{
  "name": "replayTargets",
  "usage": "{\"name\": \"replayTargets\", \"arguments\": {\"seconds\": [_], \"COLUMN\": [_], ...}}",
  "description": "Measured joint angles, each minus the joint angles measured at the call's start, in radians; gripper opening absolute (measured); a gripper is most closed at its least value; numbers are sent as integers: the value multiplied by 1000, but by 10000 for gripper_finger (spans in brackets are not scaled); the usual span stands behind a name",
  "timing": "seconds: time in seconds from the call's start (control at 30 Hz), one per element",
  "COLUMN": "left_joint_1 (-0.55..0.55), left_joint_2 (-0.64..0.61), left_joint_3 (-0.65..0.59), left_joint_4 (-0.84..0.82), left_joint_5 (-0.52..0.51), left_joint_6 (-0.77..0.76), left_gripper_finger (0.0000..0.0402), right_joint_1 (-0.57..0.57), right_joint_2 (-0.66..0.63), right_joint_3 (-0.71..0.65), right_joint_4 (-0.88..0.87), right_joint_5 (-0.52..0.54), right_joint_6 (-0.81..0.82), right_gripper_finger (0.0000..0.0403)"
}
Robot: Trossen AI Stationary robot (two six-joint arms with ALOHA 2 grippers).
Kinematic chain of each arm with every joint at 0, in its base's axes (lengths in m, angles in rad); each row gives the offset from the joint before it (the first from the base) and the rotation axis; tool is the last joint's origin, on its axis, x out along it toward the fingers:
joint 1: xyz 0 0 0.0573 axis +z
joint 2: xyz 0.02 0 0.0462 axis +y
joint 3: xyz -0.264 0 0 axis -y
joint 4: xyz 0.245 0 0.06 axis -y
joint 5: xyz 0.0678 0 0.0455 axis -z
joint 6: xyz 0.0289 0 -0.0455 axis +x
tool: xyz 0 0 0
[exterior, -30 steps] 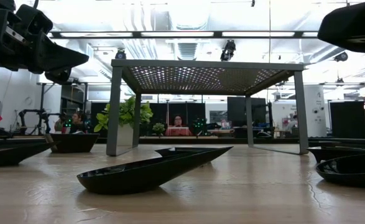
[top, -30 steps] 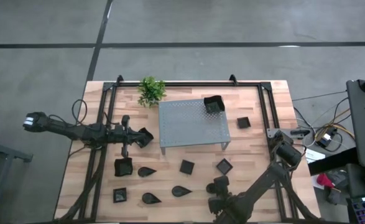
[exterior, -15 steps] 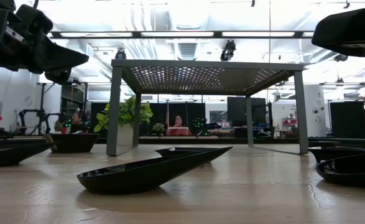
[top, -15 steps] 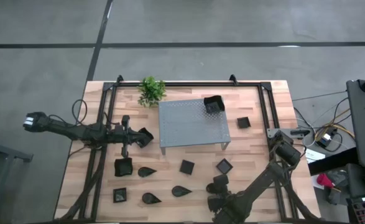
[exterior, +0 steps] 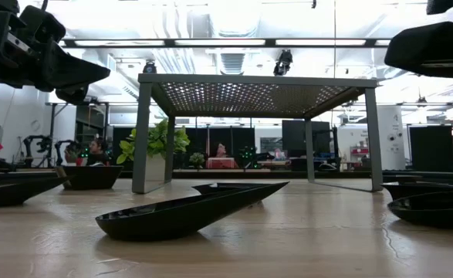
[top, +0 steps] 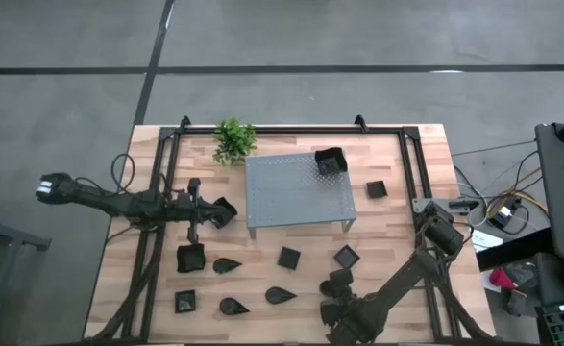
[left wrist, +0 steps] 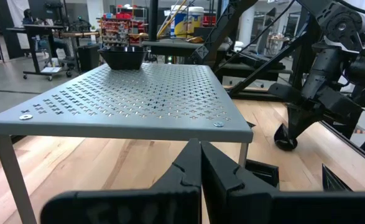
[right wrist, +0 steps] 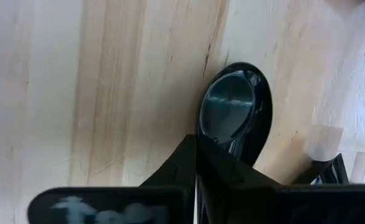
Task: Pick & Place Mini shaped plates
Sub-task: Put the black drop-shaped plate on the shelf
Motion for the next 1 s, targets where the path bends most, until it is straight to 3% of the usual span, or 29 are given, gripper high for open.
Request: {"name": "replayTargets", "arguments": {"seconds": [0.33, 0.77, 1.0], "left_joint_1": [0, 0, 0], "left_joint_2": [0, 0, 0], "left_joint_3": [0, 0, 0], "left_joint_4": [0, 0, 0], "left_joint_5": [0, 0, 0], "left_joint_6": [0, 0, 0], "left_gripper_finger": [0, 0, 0], "right_joint_1": [0, -14, -91], "right_joint_2": [-9, -37, -132], "right_joint_3": [83, 373, 397], "right_joint_4": [-74, -523, -533], "right_joint_5": [55, 254, 304], "right_joint_6": [-4, -41, -139], "right_gripper_finger": [8, 8, 8]}}
